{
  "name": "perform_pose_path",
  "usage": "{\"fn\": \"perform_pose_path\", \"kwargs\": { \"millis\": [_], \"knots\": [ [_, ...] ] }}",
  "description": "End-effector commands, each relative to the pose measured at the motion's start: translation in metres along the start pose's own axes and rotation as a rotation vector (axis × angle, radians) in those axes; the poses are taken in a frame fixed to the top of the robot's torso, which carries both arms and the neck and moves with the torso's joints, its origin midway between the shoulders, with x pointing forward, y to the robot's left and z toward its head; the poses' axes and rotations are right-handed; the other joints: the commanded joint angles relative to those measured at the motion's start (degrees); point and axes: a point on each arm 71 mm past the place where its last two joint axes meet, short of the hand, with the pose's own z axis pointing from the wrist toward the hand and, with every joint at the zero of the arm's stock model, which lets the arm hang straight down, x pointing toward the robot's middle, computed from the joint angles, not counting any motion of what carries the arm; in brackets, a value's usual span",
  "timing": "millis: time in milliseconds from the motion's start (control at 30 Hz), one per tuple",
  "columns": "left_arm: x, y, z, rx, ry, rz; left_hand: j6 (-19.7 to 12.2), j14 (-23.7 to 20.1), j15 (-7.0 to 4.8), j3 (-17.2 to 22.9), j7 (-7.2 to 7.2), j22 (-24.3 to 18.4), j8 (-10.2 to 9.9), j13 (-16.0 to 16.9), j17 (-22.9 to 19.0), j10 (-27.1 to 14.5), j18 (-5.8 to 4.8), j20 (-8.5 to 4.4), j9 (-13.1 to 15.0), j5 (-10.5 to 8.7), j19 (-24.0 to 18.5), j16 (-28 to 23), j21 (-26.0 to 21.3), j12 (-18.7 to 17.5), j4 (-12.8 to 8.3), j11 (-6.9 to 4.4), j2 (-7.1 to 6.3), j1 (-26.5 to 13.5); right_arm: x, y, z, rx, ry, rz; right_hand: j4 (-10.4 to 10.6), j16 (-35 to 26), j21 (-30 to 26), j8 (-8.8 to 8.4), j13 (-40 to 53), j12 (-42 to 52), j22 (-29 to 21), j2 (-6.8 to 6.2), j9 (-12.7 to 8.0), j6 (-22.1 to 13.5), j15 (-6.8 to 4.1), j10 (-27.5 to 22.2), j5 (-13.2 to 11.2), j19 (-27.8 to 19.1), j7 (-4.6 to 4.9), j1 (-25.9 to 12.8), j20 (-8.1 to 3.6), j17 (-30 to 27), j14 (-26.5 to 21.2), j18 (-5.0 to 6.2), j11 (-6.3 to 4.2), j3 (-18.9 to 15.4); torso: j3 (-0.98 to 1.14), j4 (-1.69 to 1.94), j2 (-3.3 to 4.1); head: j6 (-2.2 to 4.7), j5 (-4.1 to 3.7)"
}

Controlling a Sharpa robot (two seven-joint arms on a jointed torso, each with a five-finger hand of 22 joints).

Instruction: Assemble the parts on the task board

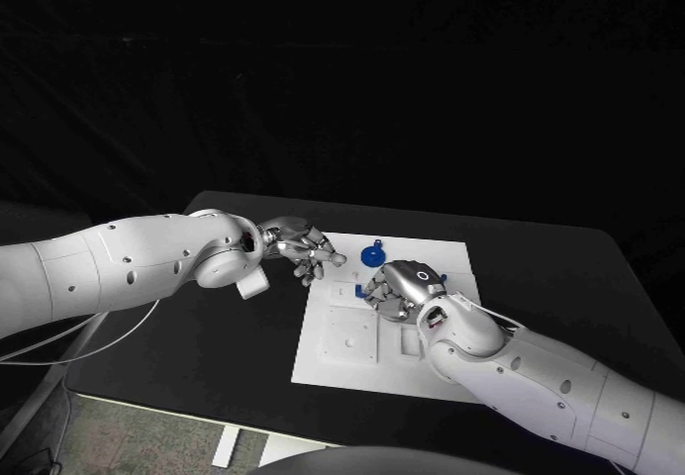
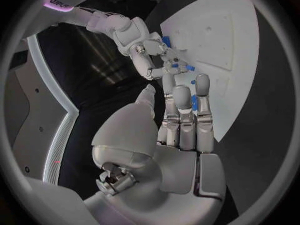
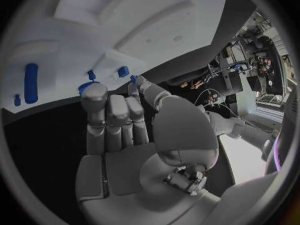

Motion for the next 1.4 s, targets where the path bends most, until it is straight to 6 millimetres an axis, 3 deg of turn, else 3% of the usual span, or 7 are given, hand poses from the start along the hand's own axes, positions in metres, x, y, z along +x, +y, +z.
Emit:
{"fn": "perform_pose_path", "kwargs": {
  "millis": [33, 333, 500, 533, 733, 967, 1400],
  "knots": [
    [-0.001, -0.004, 0.001, 0.038, -0.028, 0.13, 1.25, 0.07, -0.04, 0.09, 0.21, 1.15, -3.3, -0.11, -0.03, -0.26, -0.46, 0.03, -3.46, 0.14, -0.12, -0.16, 0.2, -0.29, -0.77, -0.18, -0.51, 2.29, -0.006, -0.001, -0.002, -0.011, -0.014, 0.038, 0.3, -0.01, 0.31, 0.09, 0.11, -0.25, 5.08, 0.06, 0.1, 0.33, -0.21, 0.34, -0.25, 0.4, 0.03, 0.35, -0.34, 0.08, 0.33, -0.97, 0.04, 0.24, -0.06, -0.01, 0.01, 0.12, 0.03],
    [0.005, -0.019, 0.003, 0.165, -0.106, 0.461, 4.01, 0.74, -0.5, -0.4, 0.09, 1.17, -9.43, -1.39, -0.01, 0.4, -0.63, -0.45, -4.47, -2.97, 0.31, -0.28, 0.61, -2.02, -4.55, -0.75, -4.13, 8.85, -0.026, -0.008, -0.01, -0.002, -0.031, 0.095, 0.53, -0.18, 0.45, 0.11, 0.32, -0.48, 5.1, 0.12, 0.1, 0.26, -0.29, 0.33, -0.26, 0.34, 0.02, 0.48, -0.44, 0.13, 0.28, -0.94, 0.01, 0.03, -0.05, -0.14, -0.03, 0.65, -0.2],
    [0.012, -0.03, 0.005, 0.263, -0.16, 0.599, 9.02, 1.67, -0.76, -1.14, -0.14, 1.14, -15.28, -2.75, -0.21, 2.49, -0.65, -0.74, -4.43, -3.22, 0.99, -1.14, 0.88, -4.05, -5.78, -0.99, -6.81, 10.44, -0.035, -0.011, -0.014, 0.001, -0.037, 0.111, 0.62, -0.21, 0.46, 0.1, 0.43, -0.53, 5.1, 0.14, 0.1, 0.23, -0.3, 0.37, -0.27, 0.32, 0.02, 0.55, -0.46, 0.17, 0.3, -0.95, 0.01, -0.06, 0.0, -0.13, -0.01, 0.86, -0.67],
    [0.014, -0.034, 0.005, 0.291, -0.176, 0.64, 10.48, 2.06, -0.77, -0.94, -0.13, 1.13, -17.83, -3.34, -0.12, 3.26, -0.59, -0.78, -4.4, -3.15, 1.19, -1.65, 0.98, -5.2, -5.9, -0.97, -7.31, 10.57, -0.037, -0.012, -0.015, 0.002, -0.039, 0.114, 0.62, -0.21, 0.46, 0.1, 0.43, -0.53, 5.1, 0.14, 0.1, 0.23, -0.3, 0.37, -0.27, 0.32, 0.02, 0.55, -0.46, 0.17, 0.3, -0.95, 0.01, -0.06, 0.02, -0.13, -0.02, 0.97, -0.71],
    [0.023, -0.045, 0.009, 0.366, -0.232, 0.742, 10.15, 3.19, -0.8, -0.49, 0.06, 1.06, -20.02, -4.26, -0.03, 4.54, -0.35, -0.79, -4.41, -3.36, 1.84, -2.67, 1.19, -7.51, -4.63, -0.91, -8.83, 9.73, -0.041, -0.013, -0.018, 0.004, -0.04, 0.12, 0.73, -0.22, 0.46, 0.11, 0.54, -0.62, 5.1, 0.12, 0.1, 0.22, -0.32, 0.39, -0.27, 0.3, 0.02, 0.64, -0.48, 0.26, 0.32, -0.97, 0.0, -0.14, 0.01, -0.08, 0.05, 1.3, -0.97],
    [0.031, -0.053, 0.015, 0.388, -0.259, 0.798, 9.65, 3.98, -0.56, 2.04, 0.38, 1.05, -21.52, -4.18, 0.62, 5.43, -0.07, -0.56, -4.41, -7.24, 2.3, -3.77, 0.92, -8.98, 0.71, -0.55, -11.44, 8.6, -0.043, -0.011, -0.02, -0.001, -0.041, 0.124, 0.73, -0.22, 0.46, 0.11, 0.54, -0.62, 5.1, 0.12, 0.1, 0.22, -0.32, 0.39, -0.27, 0.3, 0.02, 0.64, -0.48, 0.26, 0.32, -0.97, 0.0, -0.14, -0.01, -0.05, 0.04, 1.48, -1.3],
    [0.047, -0.056, 0.026, 0.343, -0.174, 0.867, 11.83, 3.9, -0.44, 1.36, 0.36, 1.11, -23.26, -3.62, 1.39, 5.0, -0.07, -0.46, -4.41, -7.06, 2.13, -4.16, 0.93, -9.22, 1.5, -0.42, -10.01, 8.38, -0.045, -0.008, -0.02, -0.009, -0.047, 0.129, 1.04, -0.41, 0.41, 0.1, 0.81, -0.86, 5.08, 0.02, 0.09, 0.18, -0.35, 0.44, -0.27, 0.26, 0.03, 0.86, -0.53, 0.36, 0.34, -0.99, -0.01, -0.1, -0.09, 0.03, 0.05, 1.5, -1.43]
  ]
}}
